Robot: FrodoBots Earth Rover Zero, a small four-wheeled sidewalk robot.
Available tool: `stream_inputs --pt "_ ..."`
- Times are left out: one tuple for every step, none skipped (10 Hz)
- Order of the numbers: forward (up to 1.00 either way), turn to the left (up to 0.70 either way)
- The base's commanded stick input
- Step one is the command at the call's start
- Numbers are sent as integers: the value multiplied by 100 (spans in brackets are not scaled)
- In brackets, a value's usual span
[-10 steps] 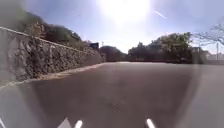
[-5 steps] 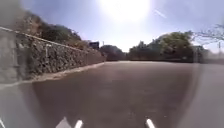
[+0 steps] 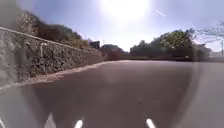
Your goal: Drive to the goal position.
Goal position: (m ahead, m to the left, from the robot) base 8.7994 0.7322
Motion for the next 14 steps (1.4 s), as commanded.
stream_inputs --pt "85 0" --pt "85 -11" --pt "85 -24" --pt "85 -34" --pt "85 -34" --pt "85 -34" --pt "85 -34" --pt "85 -34" --pt "85 -34" --pt "85 -23" --pt "85 -10" --pt "85 0" --pt "85 0" --pt "85 0"
